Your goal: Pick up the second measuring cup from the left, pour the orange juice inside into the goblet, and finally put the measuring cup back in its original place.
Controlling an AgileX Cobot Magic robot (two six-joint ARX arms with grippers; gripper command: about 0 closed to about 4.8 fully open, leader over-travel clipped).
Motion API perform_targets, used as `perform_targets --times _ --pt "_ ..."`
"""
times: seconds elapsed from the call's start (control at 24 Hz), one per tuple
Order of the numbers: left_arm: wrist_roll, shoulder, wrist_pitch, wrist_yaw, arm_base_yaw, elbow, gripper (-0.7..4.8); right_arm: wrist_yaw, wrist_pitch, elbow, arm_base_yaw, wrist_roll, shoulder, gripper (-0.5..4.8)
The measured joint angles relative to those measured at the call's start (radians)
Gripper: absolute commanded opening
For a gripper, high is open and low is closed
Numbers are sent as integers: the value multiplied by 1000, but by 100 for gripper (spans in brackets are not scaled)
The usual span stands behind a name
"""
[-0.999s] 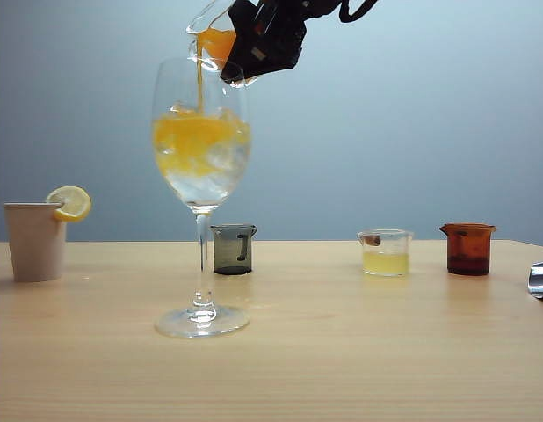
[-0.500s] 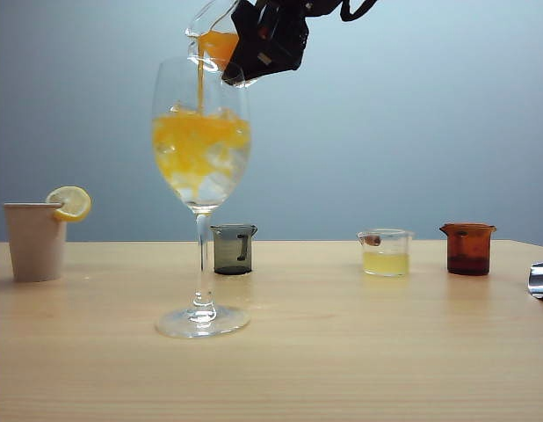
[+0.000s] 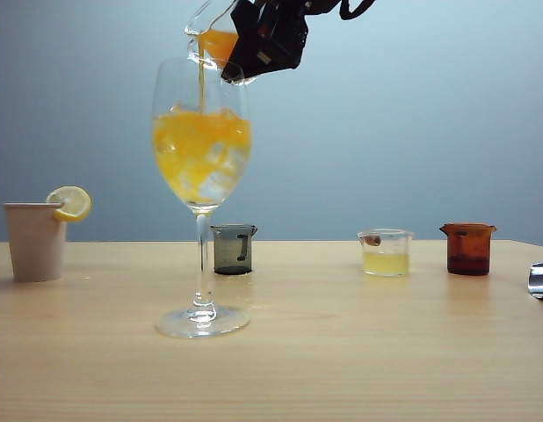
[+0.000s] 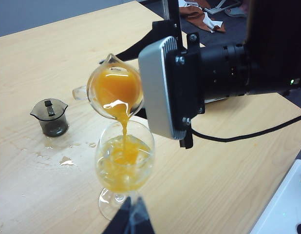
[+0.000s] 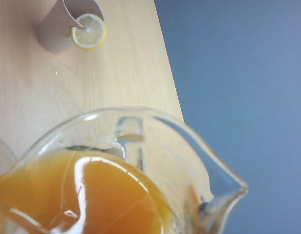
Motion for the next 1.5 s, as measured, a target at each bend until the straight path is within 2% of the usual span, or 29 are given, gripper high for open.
perform_targets --times 1.5 --pt "0 0 -5 0 0 0 -6 1 14 0 6 -127 0 102"
